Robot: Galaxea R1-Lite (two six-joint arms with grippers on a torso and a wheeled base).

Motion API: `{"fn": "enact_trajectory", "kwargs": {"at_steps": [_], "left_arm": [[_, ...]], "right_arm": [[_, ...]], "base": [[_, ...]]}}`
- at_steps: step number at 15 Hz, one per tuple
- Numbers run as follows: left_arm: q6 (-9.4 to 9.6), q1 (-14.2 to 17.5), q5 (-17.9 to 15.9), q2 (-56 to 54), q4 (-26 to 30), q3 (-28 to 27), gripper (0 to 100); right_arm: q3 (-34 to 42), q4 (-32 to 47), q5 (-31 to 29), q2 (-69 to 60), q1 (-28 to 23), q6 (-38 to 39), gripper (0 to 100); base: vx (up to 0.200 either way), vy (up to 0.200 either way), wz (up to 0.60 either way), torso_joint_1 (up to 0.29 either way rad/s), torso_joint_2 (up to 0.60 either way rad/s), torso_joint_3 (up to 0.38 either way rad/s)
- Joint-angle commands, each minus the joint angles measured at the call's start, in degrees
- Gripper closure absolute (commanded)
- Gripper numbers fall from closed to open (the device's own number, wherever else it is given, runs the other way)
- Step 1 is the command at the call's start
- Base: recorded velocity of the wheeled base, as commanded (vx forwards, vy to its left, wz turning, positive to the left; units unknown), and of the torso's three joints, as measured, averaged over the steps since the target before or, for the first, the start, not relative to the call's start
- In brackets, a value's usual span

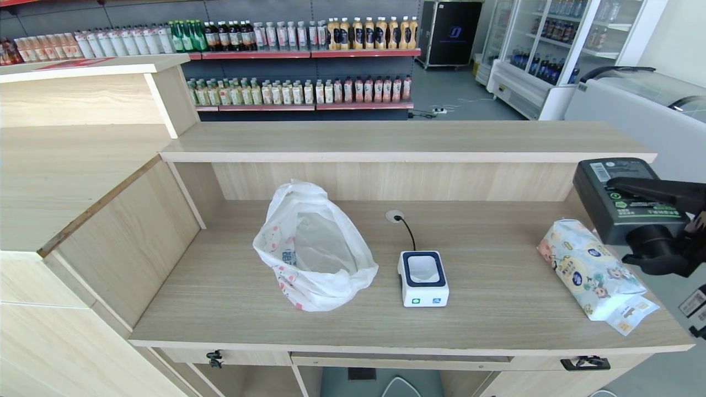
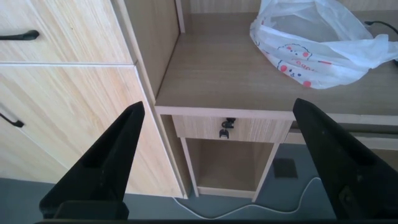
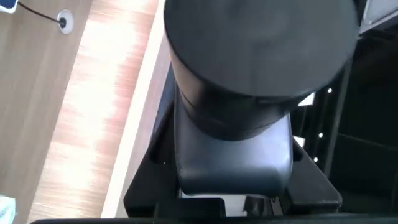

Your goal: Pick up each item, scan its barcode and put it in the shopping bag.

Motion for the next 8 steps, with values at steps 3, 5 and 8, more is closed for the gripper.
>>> {"fn": "enact_trajectory", "kwargs": {"at_steps": [3,5,8], "left_arm": [[-0.01,0.02,0.02,-0.02,0.02,0.00,0],[-0.01,0.02,0.02,-0.02,0.02,0.00,0],[-0.01,0.02,0.02,-0.02,0.02,0.00,0]], "right_arm": [[1.92,-2.03,-4.17,-8.40,12.38,-2.95,100],[2.88,-9.23,-8.65,-11.83,17.48,-3.74,100],[3.85,-10.99,-16.04,-15.78,23.72,-8.40,100]], "base": [[0.000,0.000,0.00,0.000,0.00,0.000],[0.000,0.000,0.00,0.000,0.00,0.000],[0.000,0.000,0.00,0.000,0.00,0.000]]}}
